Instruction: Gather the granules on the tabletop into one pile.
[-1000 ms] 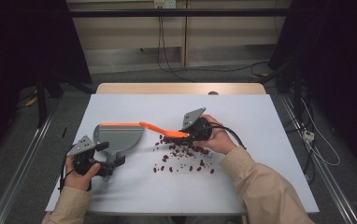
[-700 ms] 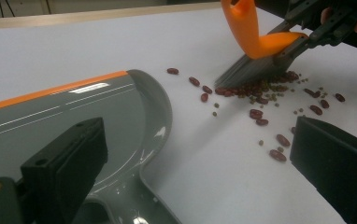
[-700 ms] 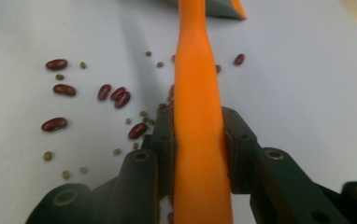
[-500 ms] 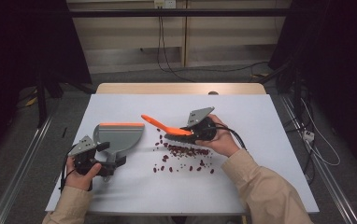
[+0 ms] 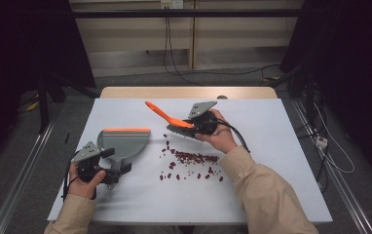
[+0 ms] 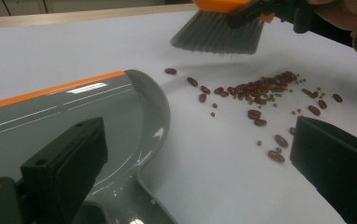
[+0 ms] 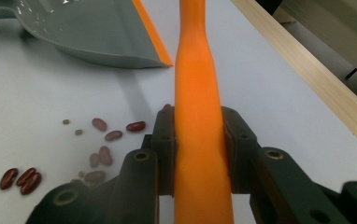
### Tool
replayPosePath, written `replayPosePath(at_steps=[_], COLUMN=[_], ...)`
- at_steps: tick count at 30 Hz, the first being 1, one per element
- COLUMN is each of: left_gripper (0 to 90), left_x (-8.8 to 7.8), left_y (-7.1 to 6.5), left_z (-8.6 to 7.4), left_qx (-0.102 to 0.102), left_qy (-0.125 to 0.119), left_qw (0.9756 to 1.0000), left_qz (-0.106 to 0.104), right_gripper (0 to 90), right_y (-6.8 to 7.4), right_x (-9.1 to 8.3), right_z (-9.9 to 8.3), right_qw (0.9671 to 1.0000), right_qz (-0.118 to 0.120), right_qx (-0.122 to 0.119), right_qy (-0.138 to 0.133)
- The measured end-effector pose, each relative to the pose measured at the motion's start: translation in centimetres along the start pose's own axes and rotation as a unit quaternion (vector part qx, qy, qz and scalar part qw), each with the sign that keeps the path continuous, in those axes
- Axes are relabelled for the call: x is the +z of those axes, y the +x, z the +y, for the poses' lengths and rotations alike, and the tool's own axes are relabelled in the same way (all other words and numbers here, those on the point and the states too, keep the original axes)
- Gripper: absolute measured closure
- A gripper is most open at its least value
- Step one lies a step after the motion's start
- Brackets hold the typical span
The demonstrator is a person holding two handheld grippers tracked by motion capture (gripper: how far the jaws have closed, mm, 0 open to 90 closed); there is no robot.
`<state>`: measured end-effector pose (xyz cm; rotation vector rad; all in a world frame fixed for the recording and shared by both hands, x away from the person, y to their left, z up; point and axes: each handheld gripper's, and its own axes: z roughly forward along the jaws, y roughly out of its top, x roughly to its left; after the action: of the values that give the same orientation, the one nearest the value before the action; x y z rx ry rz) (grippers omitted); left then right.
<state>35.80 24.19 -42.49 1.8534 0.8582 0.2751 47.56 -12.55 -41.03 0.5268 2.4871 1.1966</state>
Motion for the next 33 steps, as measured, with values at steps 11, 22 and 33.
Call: replayPosePath(at_steps=[11, 22, 33], left_gripper=[4.0, 4.0, 4.0], left_x=[-0.1, -0.2, -0.1], left_y=[0.1, 0.1, 0.1], left_z=[0.0, 0.0, 0.0], left_qx=[-0.001, -0.002, -0.002], left_qy=[-0.001, -0.002, 0.0], left_qw=[1.0, 1.0, 1.0], left_qz=[-0.001, 0.001, 0.003], right_gripper=[71.0, 70.8, 70.7], right_y=[-0.4, 0.6, 3.2], right_x=[3.4, 4.2, 1.9], right_z=[0.8, 1.0, 0.2], right_qw=[0.9996, 0.9963, 0.9884], right_qz=[-0.018, 0.04, 0.103], right_qx=[-0.015, -0.067, -0.105], right_qy=[0.014, 0.037, 0.04])
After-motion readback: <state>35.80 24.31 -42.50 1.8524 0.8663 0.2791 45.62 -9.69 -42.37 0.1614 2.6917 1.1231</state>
